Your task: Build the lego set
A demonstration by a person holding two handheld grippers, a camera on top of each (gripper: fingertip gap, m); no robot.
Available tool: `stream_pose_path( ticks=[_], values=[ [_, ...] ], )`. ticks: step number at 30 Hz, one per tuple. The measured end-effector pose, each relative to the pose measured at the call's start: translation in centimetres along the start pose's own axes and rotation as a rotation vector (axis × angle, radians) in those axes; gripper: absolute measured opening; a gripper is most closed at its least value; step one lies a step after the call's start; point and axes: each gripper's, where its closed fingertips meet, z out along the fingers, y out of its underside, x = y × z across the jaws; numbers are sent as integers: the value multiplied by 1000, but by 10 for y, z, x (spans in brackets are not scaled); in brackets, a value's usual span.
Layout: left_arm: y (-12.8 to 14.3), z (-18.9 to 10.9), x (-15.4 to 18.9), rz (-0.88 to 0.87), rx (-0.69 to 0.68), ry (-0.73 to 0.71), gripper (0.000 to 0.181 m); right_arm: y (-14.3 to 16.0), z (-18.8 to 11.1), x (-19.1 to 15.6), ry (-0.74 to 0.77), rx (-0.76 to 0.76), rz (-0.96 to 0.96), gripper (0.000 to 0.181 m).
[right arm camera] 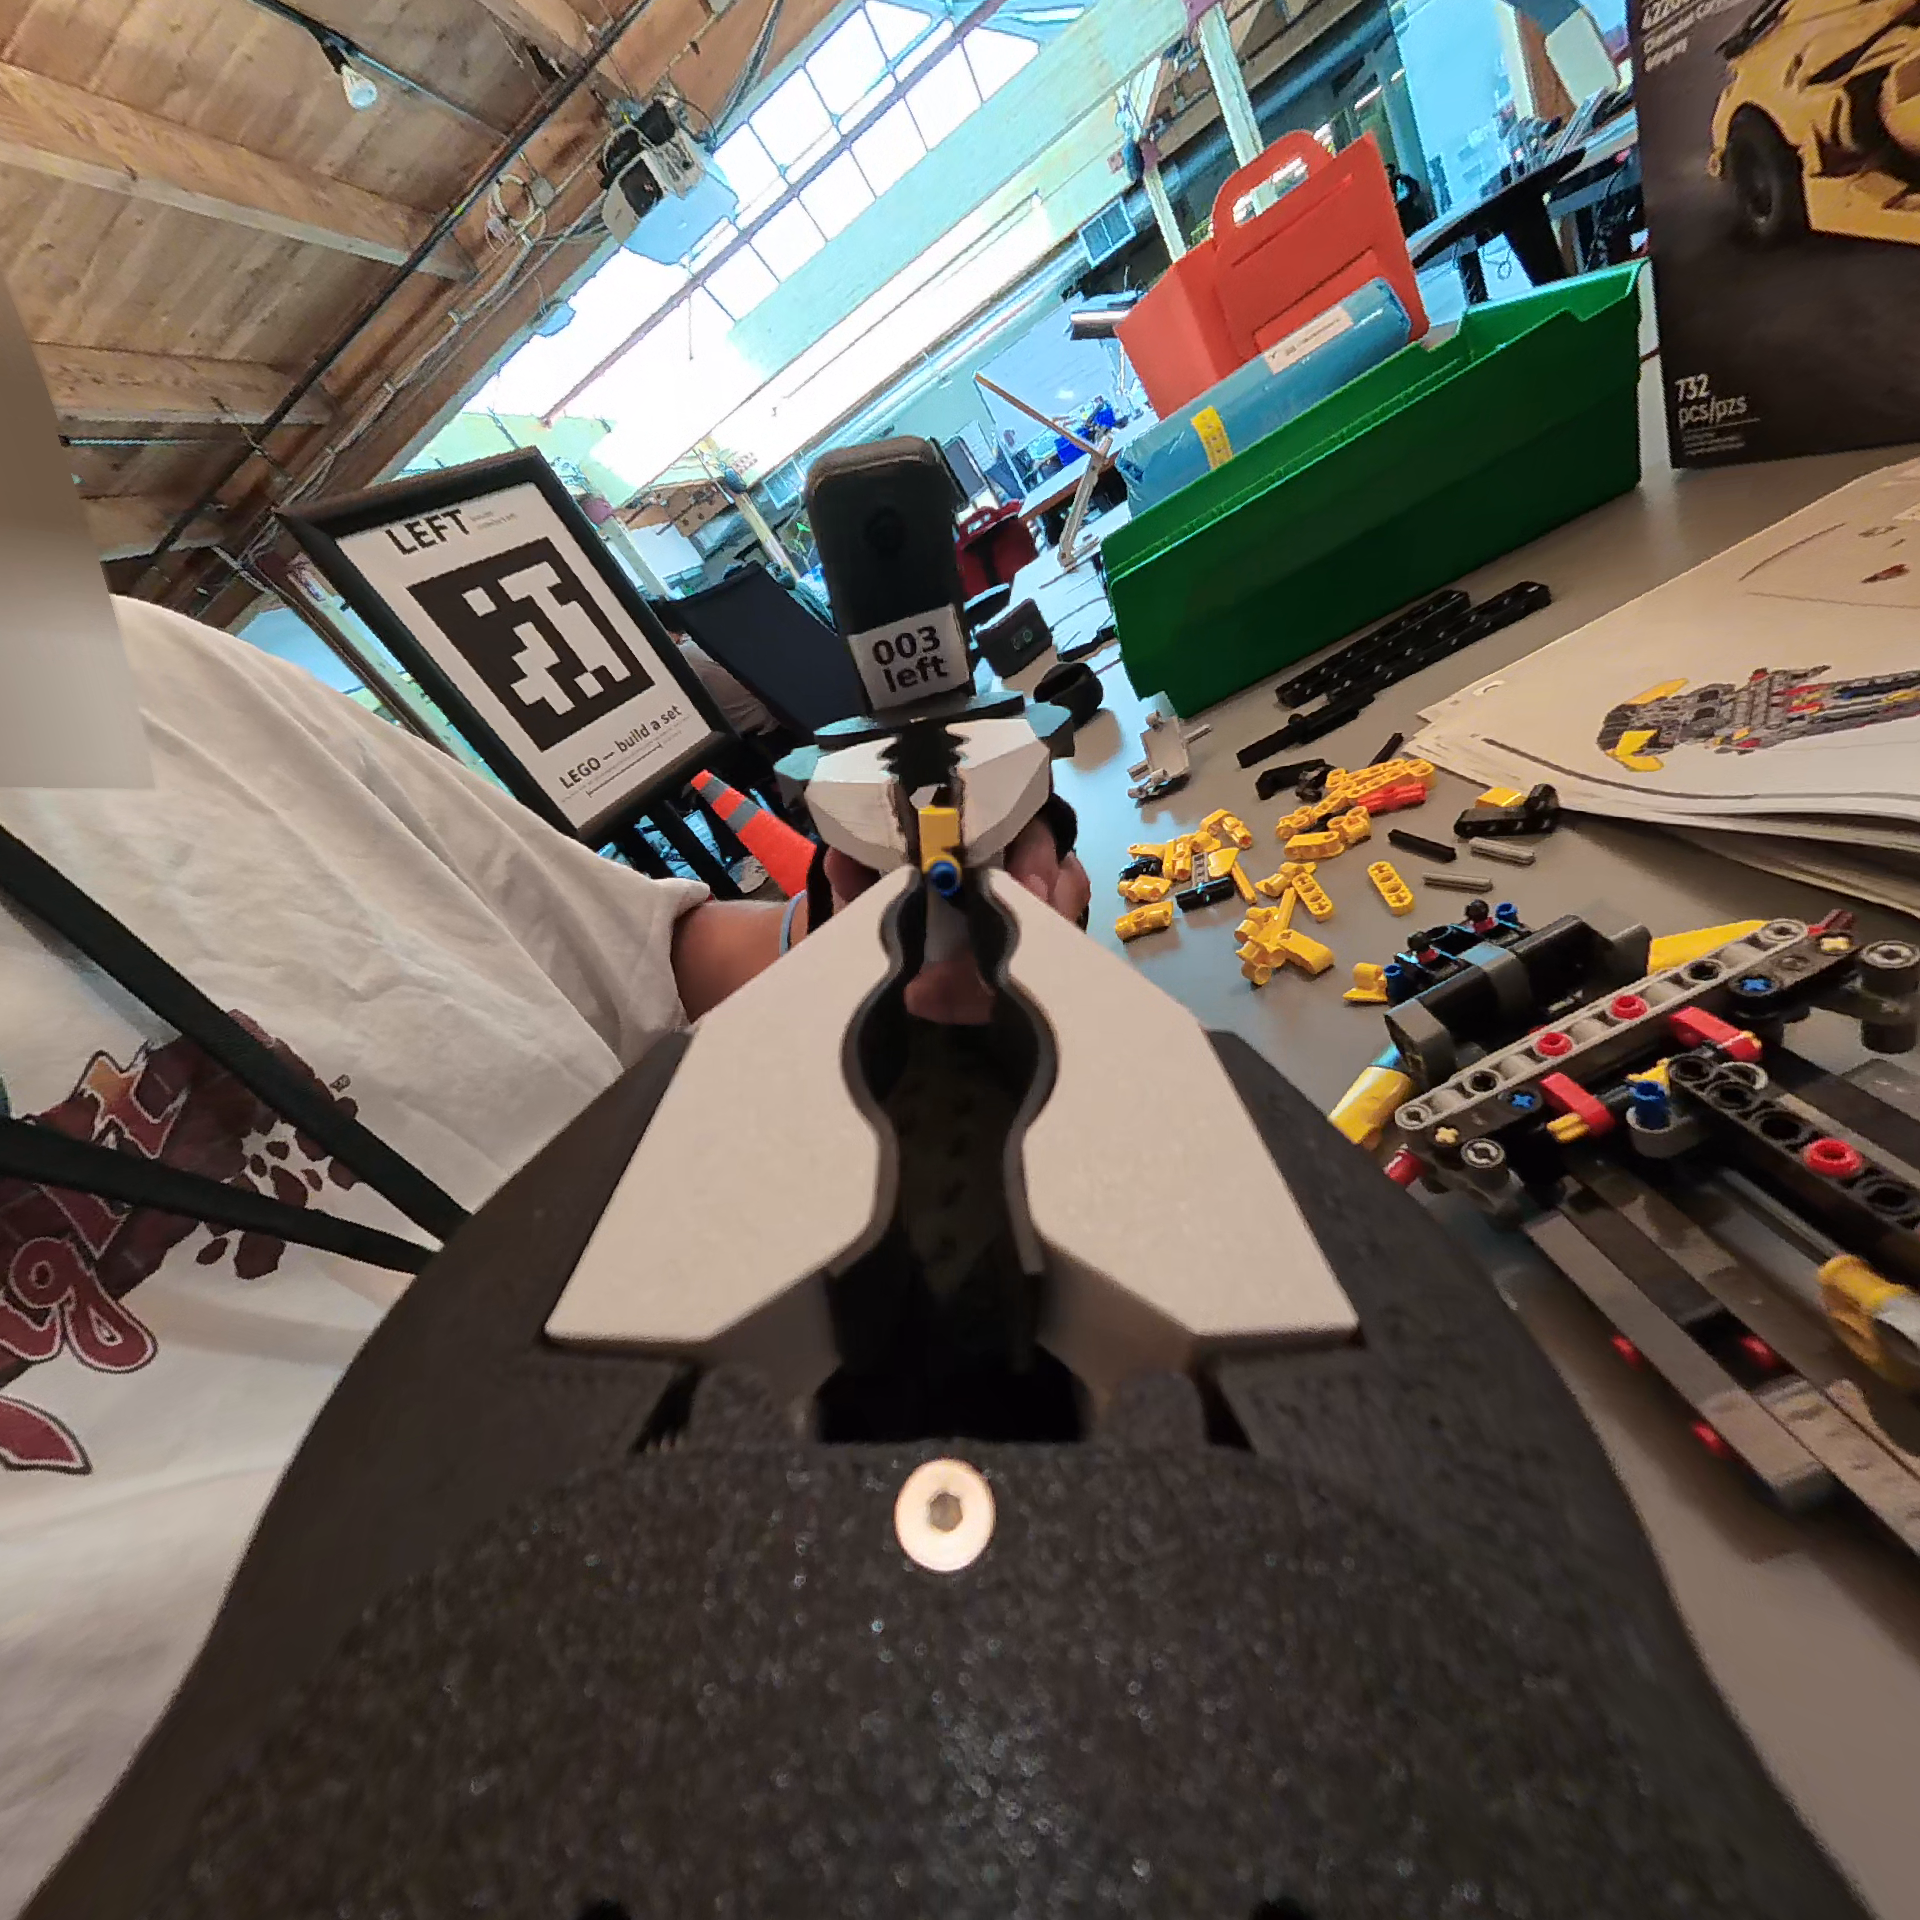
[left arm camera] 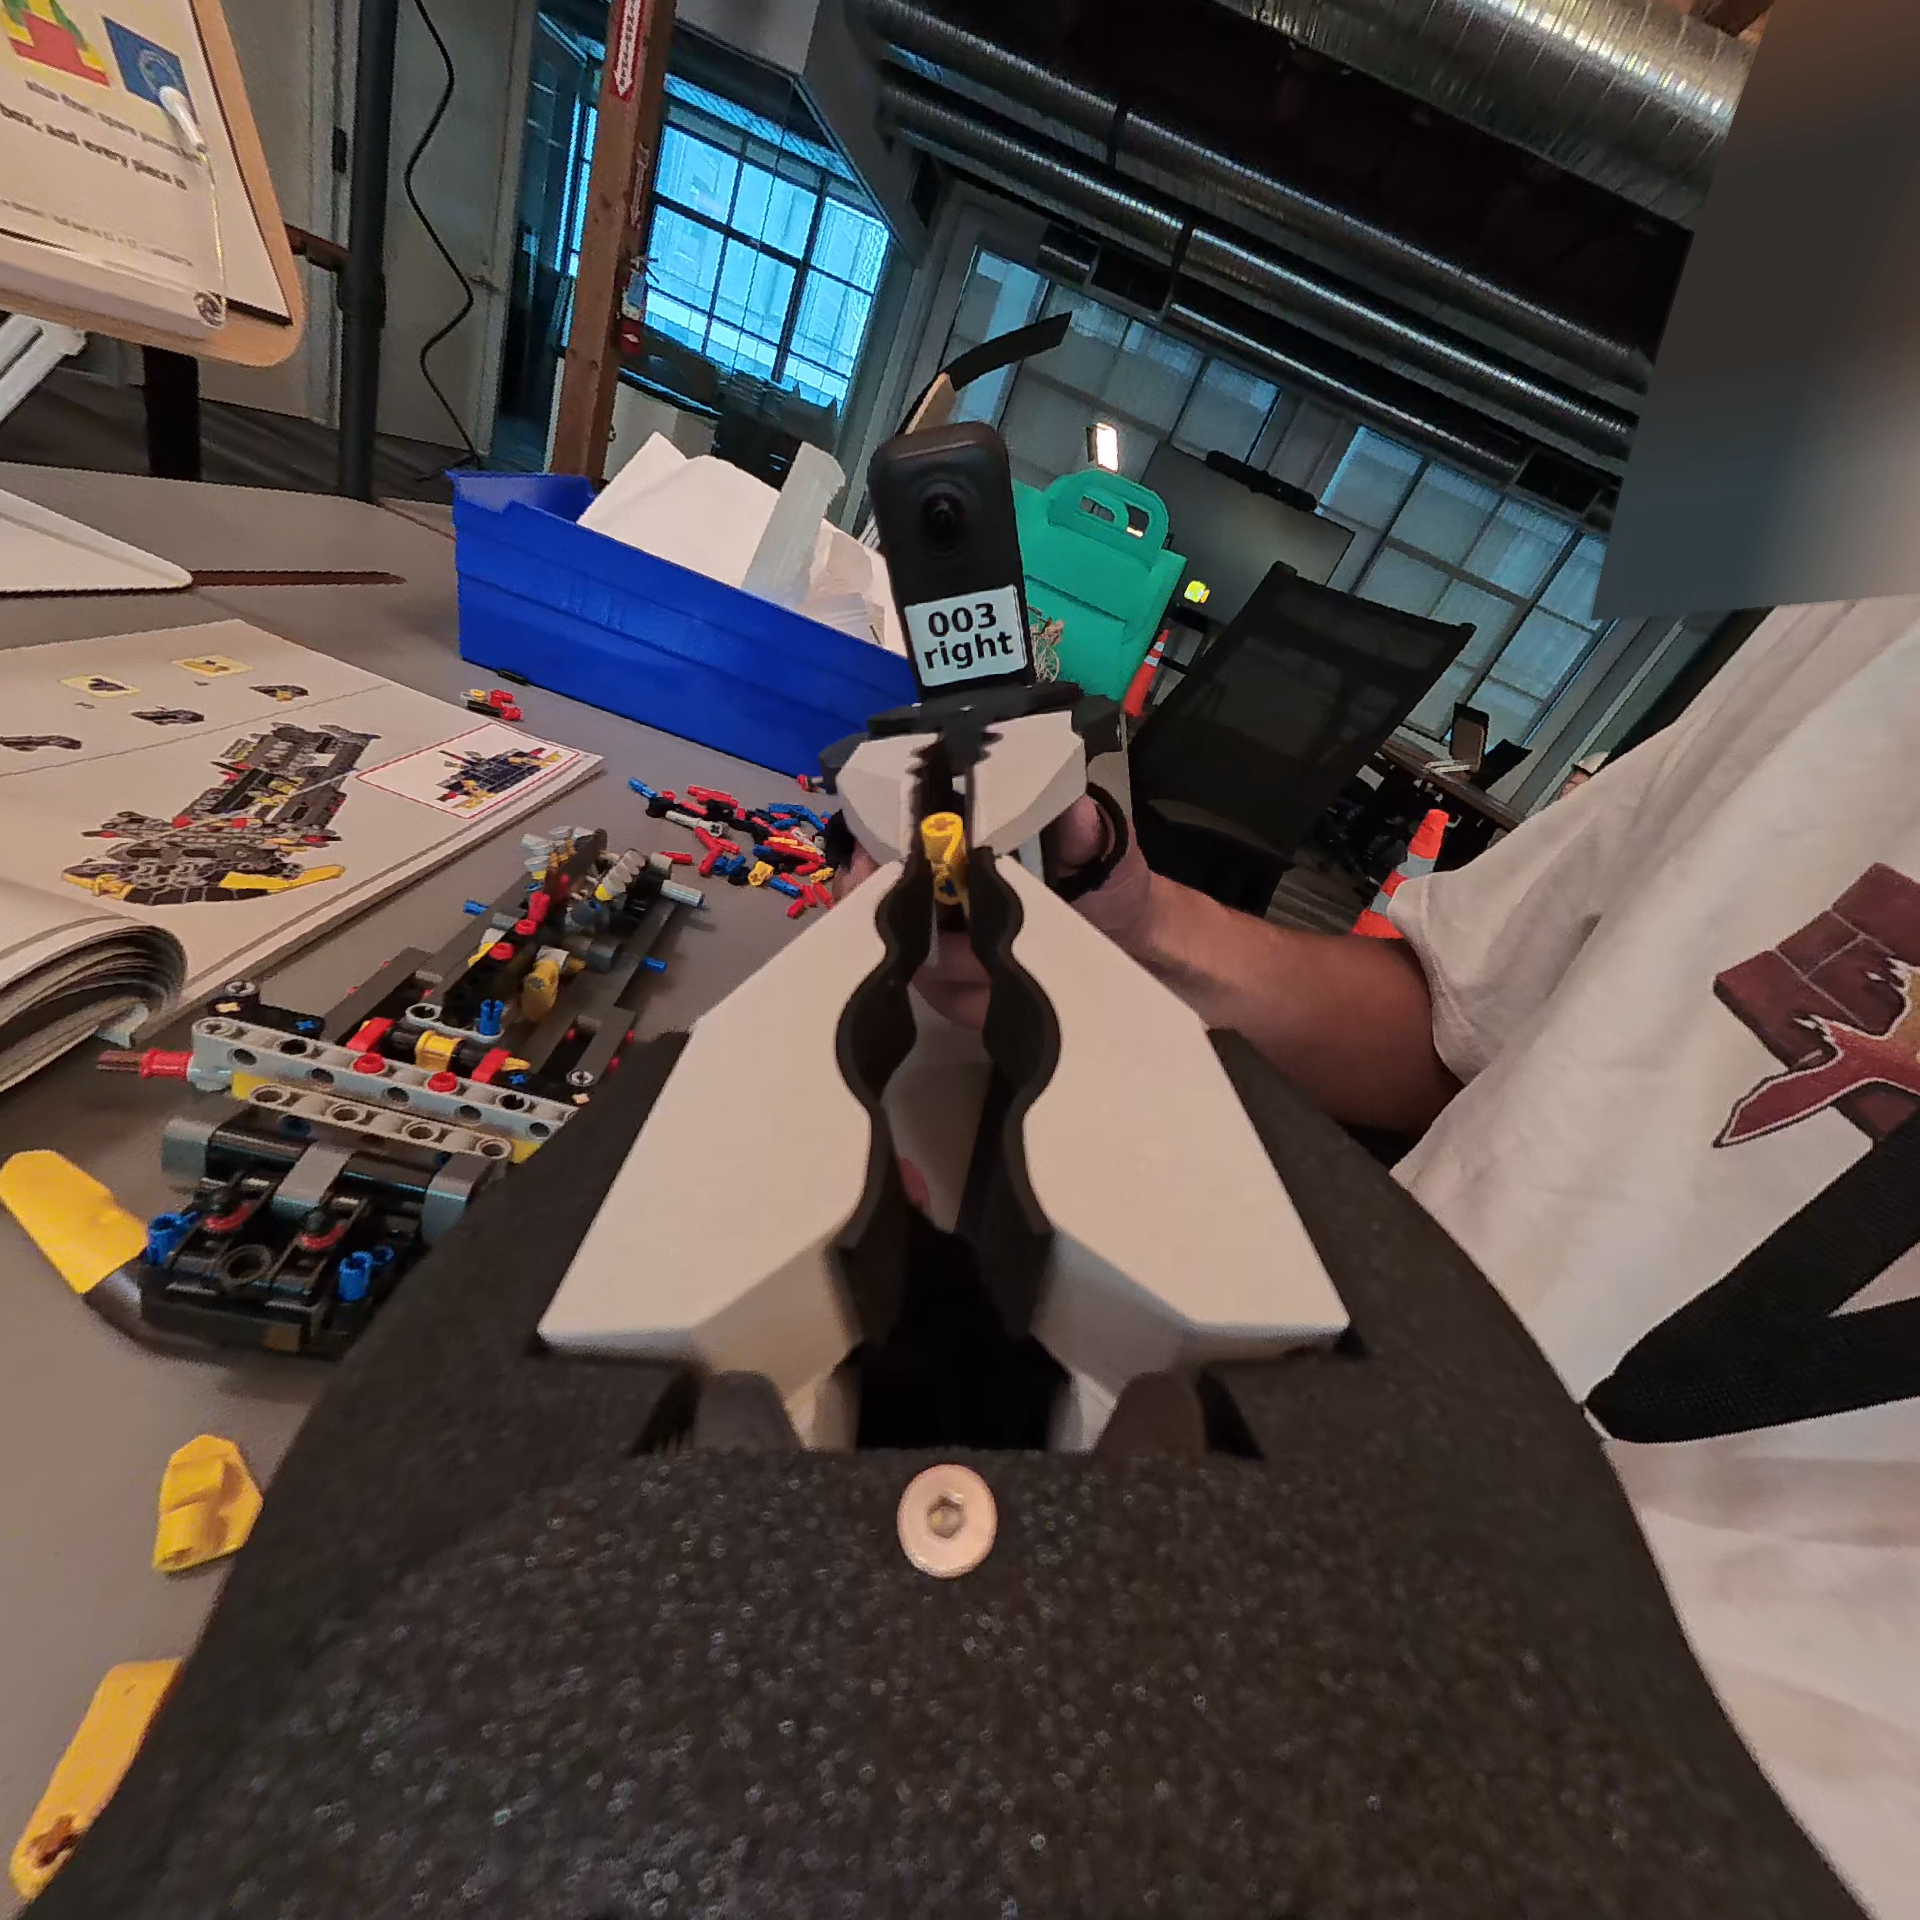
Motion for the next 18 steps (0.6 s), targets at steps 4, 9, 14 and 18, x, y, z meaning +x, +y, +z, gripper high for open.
stream_pose_path(
  ticks=[4, 9, 14, 18],
  values=[
    [1, 1, 0, -1, -6, 4, 6, 1, 1, -1, -2, -4, -9, 3],
    [1, 2, -1, -5, -3, -3, 6, 0, 1, -1, -1, 1, -7, 3],
    [1, 1, -1, -27, -3, 16, 8, -4, 3, -2, -13, 35, 15, 2],
    [2, 1, 0, -17, -7, 16, 6, -2, 4, -3, -17, 35, 25, 3]
  ],
)
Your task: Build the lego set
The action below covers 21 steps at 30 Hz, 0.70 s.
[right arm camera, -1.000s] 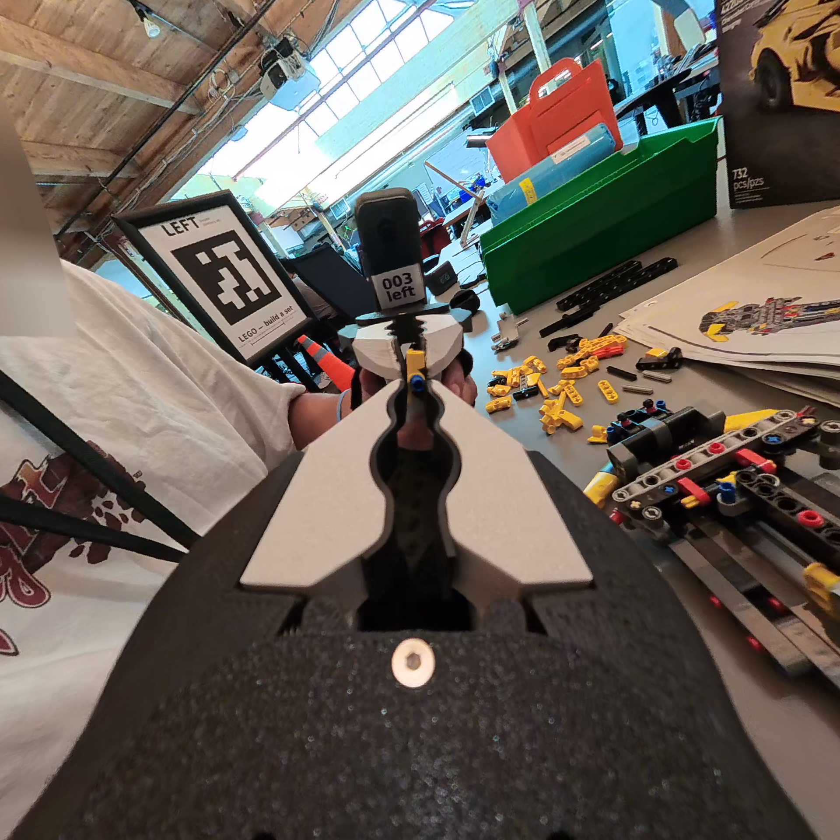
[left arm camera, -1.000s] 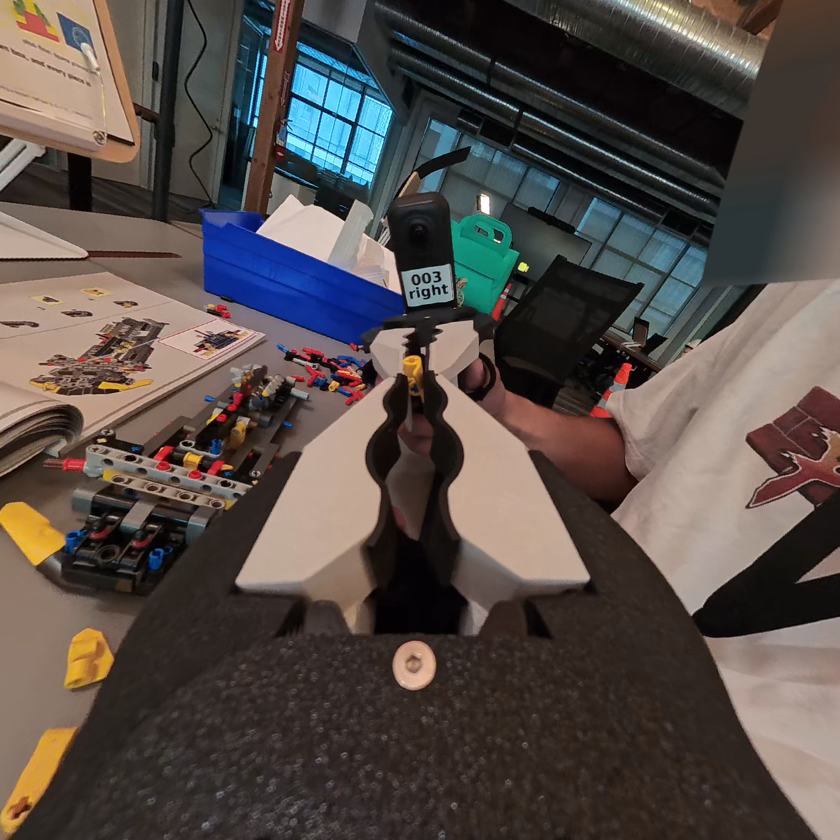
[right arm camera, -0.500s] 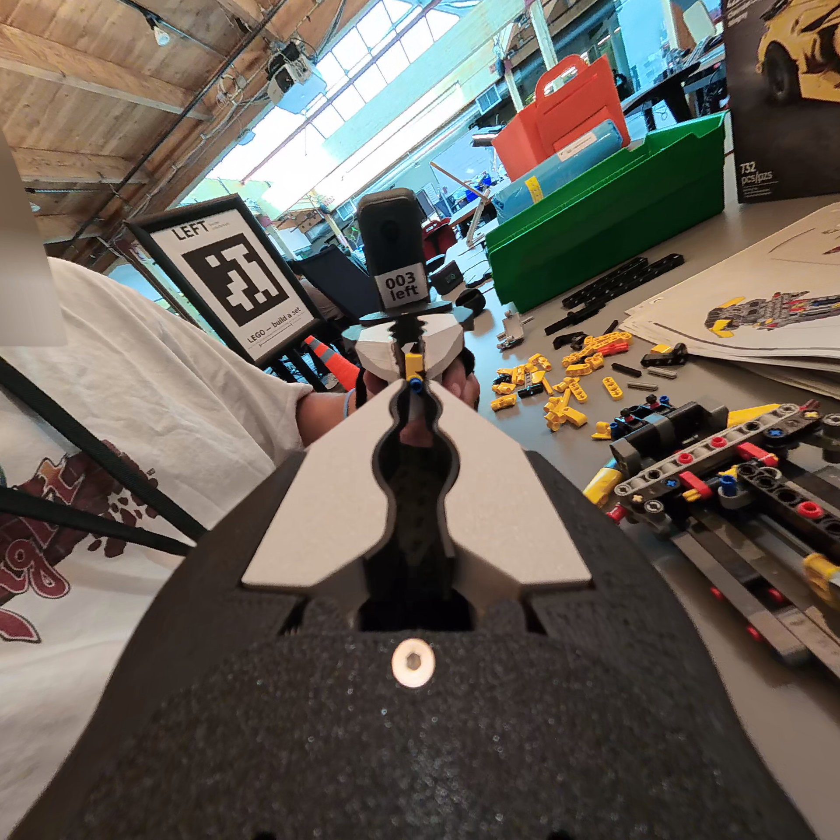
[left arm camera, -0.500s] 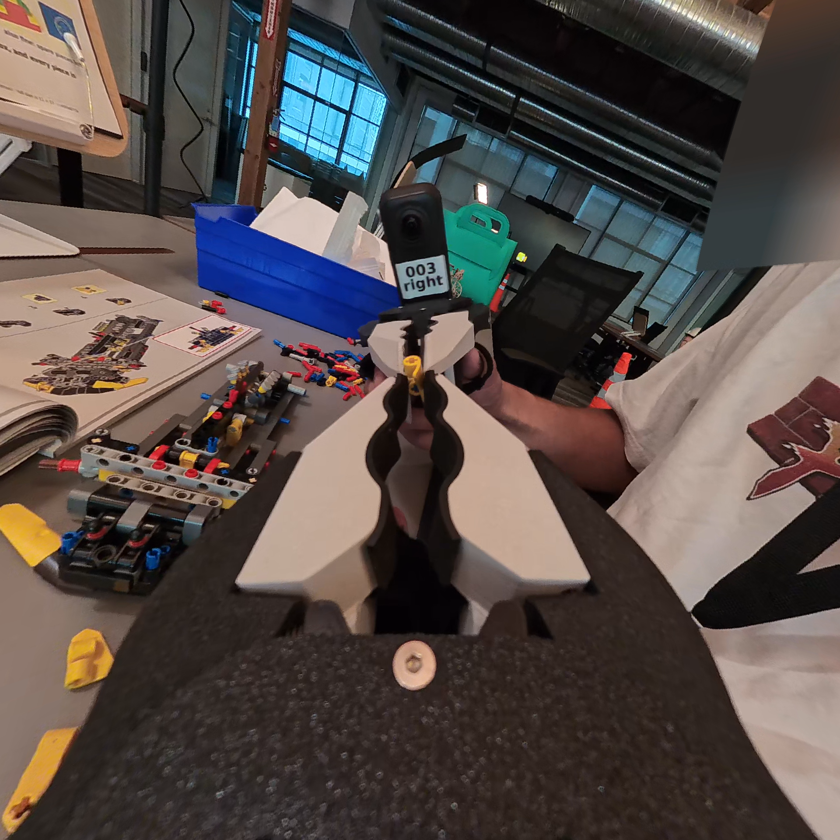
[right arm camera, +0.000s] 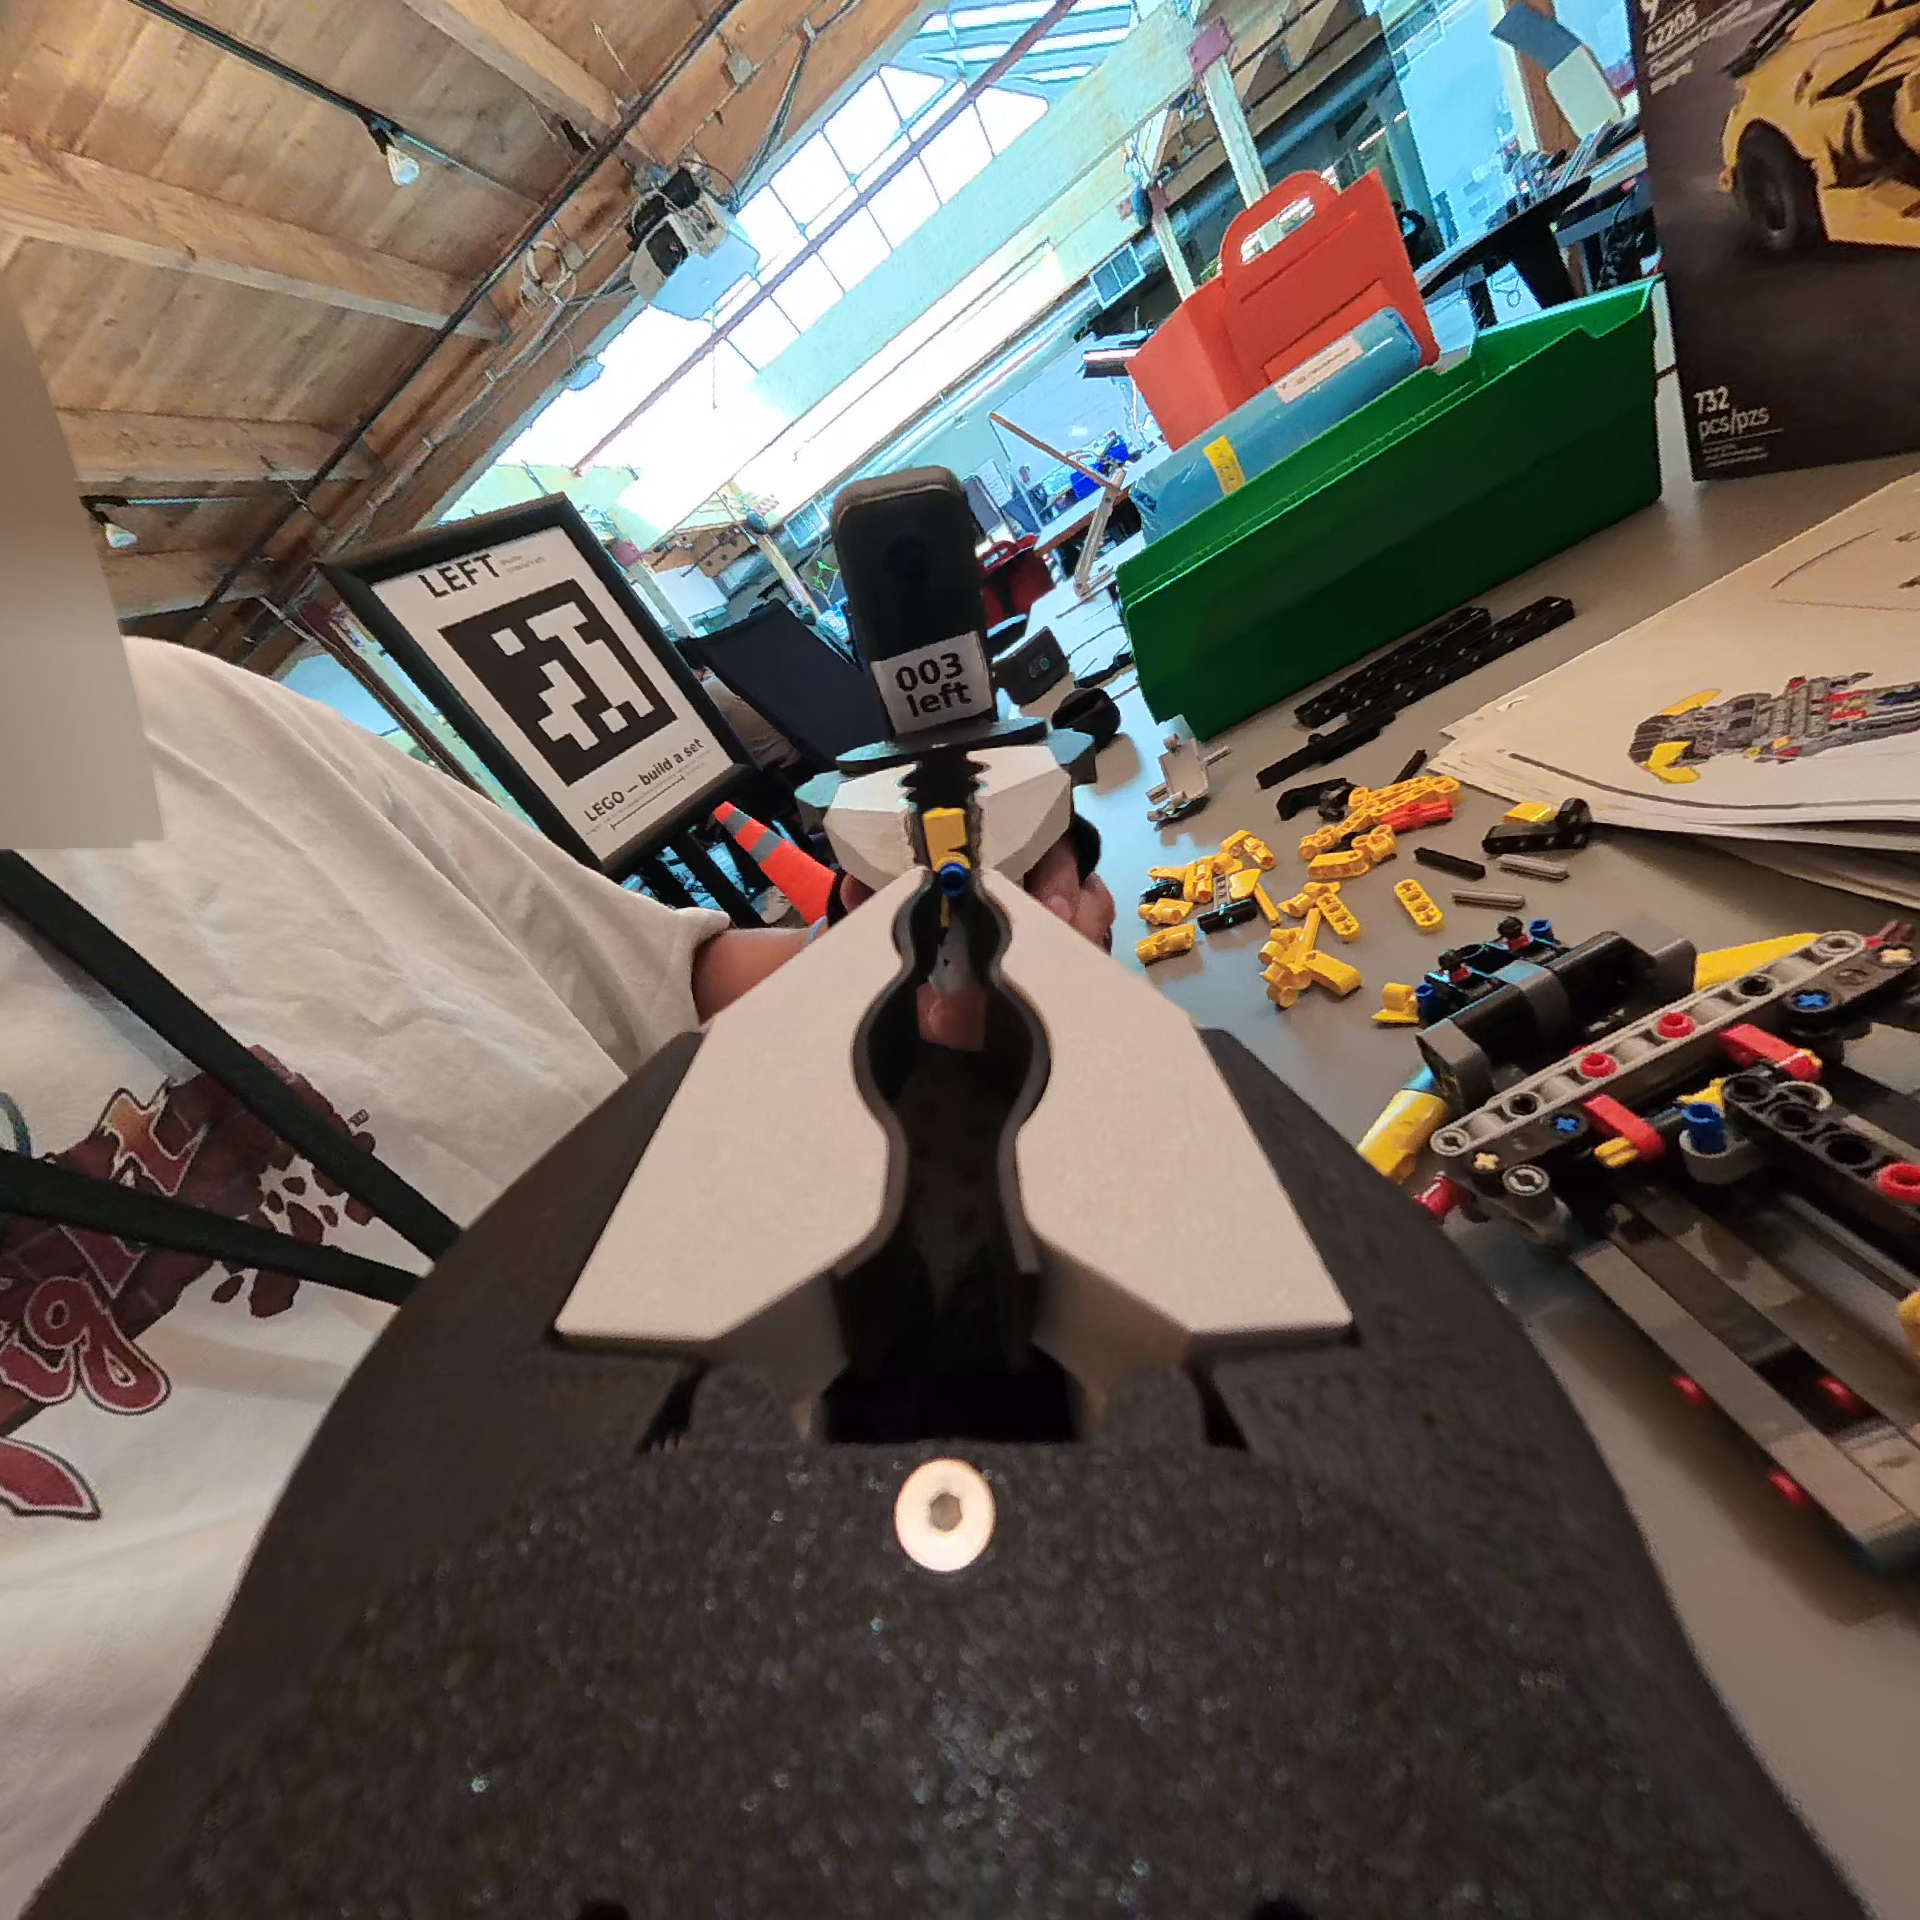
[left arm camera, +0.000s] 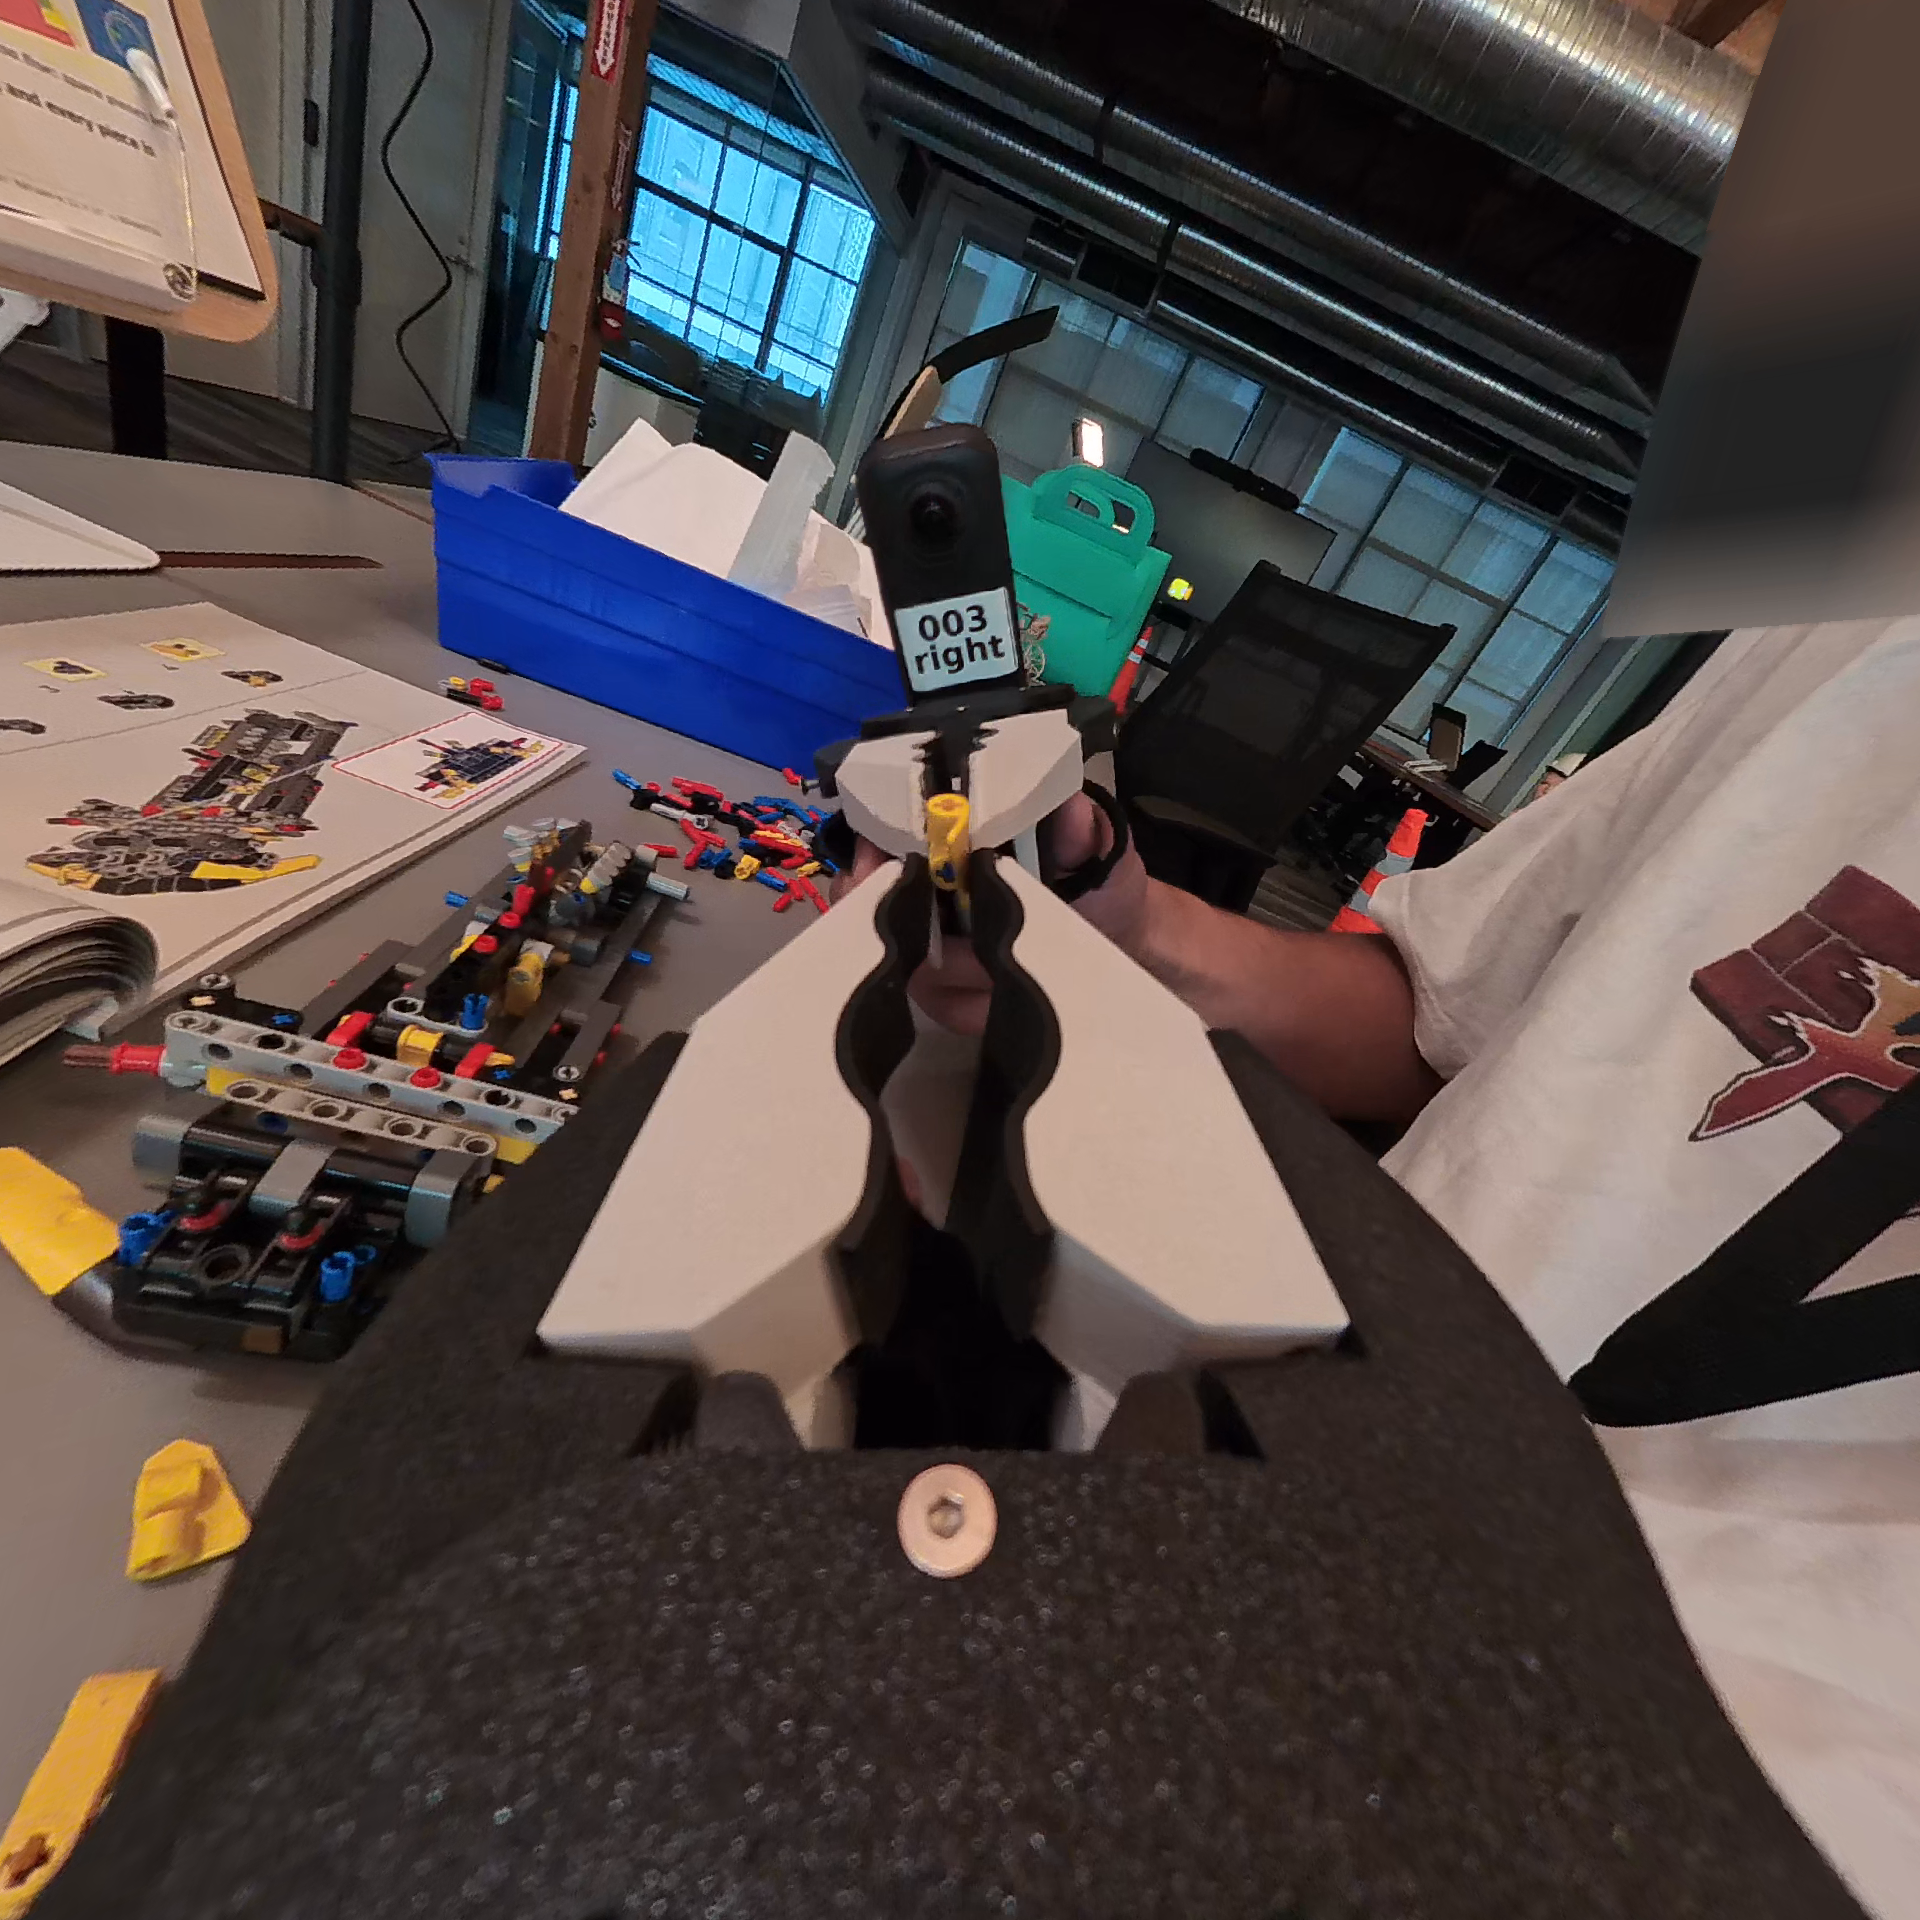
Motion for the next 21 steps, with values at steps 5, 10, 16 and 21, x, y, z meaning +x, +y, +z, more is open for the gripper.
stream_pose_path(
  ticks=[5, 10, 16, 21],
  values=[
    [0, 0, 1, -3, -1, 10, 6, 1, -1, -1, -8, -5, 11, 3],
    [1, 0, 1, 3, -6, 7, 6, 2, -1, -1, -10, -14, 19, 3],
    [-1, -1, 2, -1, 0, 16, 6, 5, 1, -2, -12, -25, 16, 3],
    [-2, -1, 1, -7, 5, 17, 6, 4, 2, -2, -8, -17, 9, 3]
  ],
)
